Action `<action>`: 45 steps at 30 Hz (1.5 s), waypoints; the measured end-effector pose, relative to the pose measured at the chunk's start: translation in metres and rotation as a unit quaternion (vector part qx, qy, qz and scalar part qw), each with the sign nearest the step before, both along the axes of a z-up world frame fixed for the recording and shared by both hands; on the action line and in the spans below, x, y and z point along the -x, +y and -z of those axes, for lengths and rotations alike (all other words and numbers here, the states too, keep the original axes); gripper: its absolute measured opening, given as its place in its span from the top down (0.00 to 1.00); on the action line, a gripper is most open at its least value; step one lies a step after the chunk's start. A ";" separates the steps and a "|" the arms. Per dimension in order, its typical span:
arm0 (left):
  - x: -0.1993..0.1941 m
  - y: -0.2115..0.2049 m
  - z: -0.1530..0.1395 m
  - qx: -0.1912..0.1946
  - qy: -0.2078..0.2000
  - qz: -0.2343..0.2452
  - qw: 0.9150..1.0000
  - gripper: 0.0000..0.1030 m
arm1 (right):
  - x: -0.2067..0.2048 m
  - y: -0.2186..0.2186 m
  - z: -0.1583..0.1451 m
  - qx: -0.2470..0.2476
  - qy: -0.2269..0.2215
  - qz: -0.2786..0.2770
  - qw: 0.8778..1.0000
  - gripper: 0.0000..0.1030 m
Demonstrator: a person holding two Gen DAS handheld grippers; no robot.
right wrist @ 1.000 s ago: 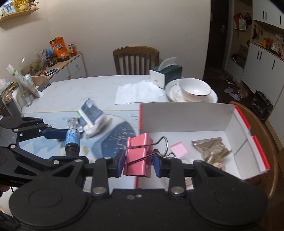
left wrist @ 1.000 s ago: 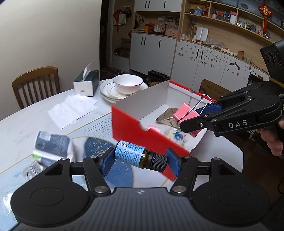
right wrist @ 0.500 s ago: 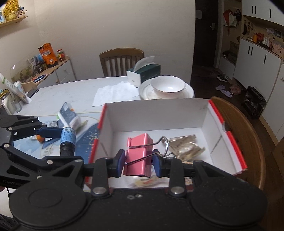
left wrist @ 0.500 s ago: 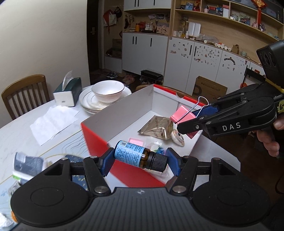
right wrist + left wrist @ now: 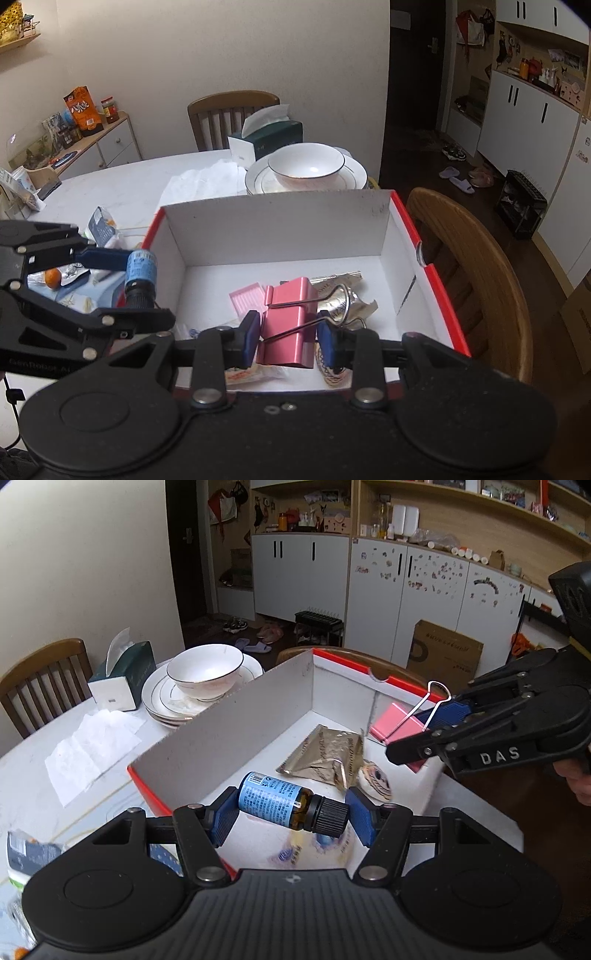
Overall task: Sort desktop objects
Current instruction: 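Carry the bottle and binder clip with both tools over the box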
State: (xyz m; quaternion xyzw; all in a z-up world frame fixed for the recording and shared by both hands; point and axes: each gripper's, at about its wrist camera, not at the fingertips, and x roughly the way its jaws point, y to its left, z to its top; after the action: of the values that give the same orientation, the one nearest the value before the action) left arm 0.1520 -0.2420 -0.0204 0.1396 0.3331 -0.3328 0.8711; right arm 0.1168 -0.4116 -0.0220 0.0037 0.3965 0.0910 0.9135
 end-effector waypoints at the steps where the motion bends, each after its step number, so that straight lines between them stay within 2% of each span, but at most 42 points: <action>1: -0.003 -0.002 0.001 -0.004 -0.001 -0.001 1.000 0.40 | -0.002 -0.001 0.001 0.001 0.001 -0.002 1.000 0.69; 16: -0.063 -0.034 0.028 -0.070 0.044 -0.002 0.997 0.39 | -0.028 -0.007 0.026 0.015 0.040 -0.047 0.998 0.69; 27: -0.087 -0.056 0.054 -0.126 0.072 0.007 0.989 0.39 | -0.043 -0.003 0.042 0.038 0.069 -0.082 0.994 0.69; 34: -0.094 -0.071 0.068 -0.162 0.094 0.023 0.982 0.39 | -0.050 0.003 0.056 0.055 0.091 -0.102 0.989 0.69; 45: -0.103 -0.079 0.073 -0.178 0.110 0.030 0.977 0.40 | -0.052 0.008 0.060 0.046 0.102 -0.126 0.986 0.69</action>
State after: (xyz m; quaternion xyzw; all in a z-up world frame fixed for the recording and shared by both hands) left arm 0.2550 -0.3214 -0.0934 0.2652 0.4767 -0.3074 0.7797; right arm 0.1689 -0.4037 -0.0821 -0.0792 0.4882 0.1859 0.8490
